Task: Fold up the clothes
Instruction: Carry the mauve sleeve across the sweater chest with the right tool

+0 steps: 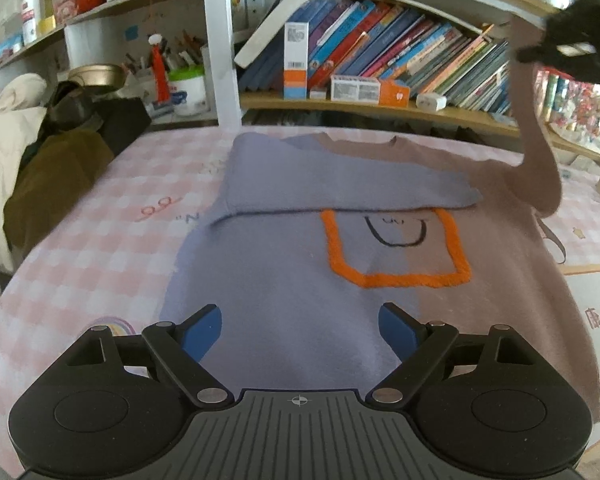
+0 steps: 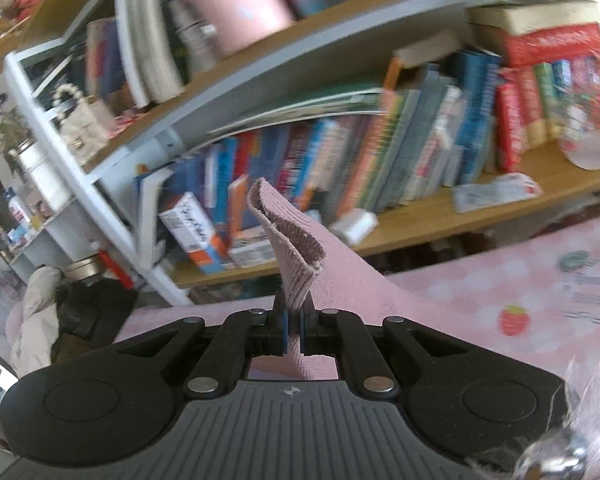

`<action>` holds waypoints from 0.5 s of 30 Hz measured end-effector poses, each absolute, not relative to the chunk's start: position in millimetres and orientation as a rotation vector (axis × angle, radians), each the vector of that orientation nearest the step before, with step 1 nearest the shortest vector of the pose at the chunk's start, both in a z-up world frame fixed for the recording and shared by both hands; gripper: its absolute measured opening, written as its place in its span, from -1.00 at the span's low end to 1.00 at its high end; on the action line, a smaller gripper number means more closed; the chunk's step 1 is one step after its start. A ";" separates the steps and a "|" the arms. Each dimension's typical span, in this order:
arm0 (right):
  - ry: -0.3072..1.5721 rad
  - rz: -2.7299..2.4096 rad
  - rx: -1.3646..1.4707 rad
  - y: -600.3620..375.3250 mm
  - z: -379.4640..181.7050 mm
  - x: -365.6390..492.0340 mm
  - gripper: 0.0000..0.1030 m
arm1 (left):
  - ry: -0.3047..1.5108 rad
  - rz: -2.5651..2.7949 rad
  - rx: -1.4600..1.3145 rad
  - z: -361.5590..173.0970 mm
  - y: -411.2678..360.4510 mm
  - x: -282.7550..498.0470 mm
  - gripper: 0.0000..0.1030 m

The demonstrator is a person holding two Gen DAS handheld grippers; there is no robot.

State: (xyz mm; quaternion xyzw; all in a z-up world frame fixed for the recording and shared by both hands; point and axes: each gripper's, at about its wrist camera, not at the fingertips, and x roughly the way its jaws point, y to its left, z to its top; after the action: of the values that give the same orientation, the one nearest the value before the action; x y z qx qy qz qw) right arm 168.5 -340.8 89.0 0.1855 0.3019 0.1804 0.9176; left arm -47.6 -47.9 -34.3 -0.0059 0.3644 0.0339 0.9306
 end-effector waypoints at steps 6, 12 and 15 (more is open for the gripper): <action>0.601 0.422 0.327 -259.0 93.4 174.7 -0.91 | 0.715 0.006 0.013 -31.9 -23.2 -51.6 0.71; 0.646 0.441 0.277 -185.7 74.7 180.8 -0.90 | 0.711 0.017 0.014 -32.8 10.6 -58.3 0.71; 0.678 0.423 0.243 -158.8 59.0 186.1 -0.90 | 0.720 0.036 0.007 -35.1 28.8 -64.2 0.71</action>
State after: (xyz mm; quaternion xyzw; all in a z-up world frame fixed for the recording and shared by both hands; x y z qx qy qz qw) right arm 186.1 -158.8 59.0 0.1180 0.3294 0.2055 0.9140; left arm -64.2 28.8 -35.1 0.0037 0.3520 0.0178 0.9358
